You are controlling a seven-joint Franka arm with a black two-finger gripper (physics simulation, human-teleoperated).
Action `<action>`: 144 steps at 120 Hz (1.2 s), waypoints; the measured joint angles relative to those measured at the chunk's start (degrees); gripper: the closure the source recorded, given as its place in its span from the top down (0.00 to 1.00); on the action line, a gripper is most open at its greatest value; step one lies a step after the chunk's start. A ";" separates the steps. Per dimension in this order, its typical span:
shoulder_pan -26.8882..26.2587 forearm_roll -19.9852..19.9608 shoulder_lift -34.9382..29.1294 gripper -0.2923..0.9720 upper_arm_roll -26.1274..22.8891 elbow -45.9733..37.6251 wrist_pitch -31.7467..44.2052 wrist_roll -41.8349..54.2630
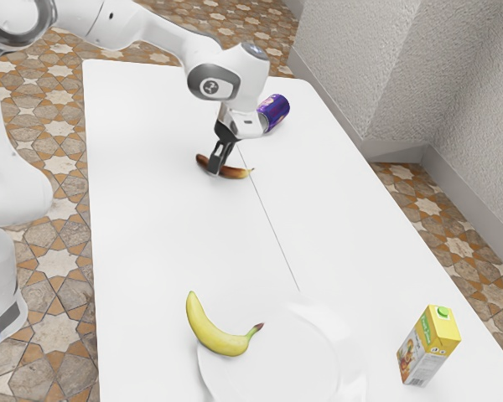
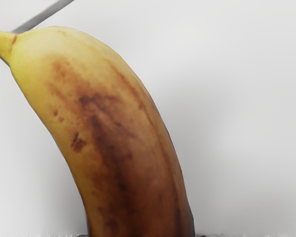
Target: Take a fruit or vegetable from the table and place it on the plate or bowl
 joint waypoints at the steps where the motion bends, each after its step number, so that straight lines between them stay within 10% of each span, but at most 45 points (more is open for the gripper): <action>1: 0.01 0.00 -0.01 0.39 0.01 0.01 0.00 0.00; 39: 0.34 -0.59 -0.08 0.33 -5.85 5.96 -4.02 0.05; 61: 0.75 -4.78 -0.11 0.33 -37.89 7.04 -13.08 -0.07; 73: -15.73 -7.33 0.05 0.32 -45.16 5.61 -18.76 -1.71; 86: -32.44 -9.00 2.67 0.31 -45.66 3.97 -22.60 -4.76; 109: -37.93 -11.83 6.16 0.29 -44.69 3.82 -25.81 -9.29; 129: -39.58 -12.12 6.34 0.29 -33.53 7.70 -25.92 -9.79; 144: -55.72 -11.50 6.30 0.29 -16.66 11.93 -25.18 -9.05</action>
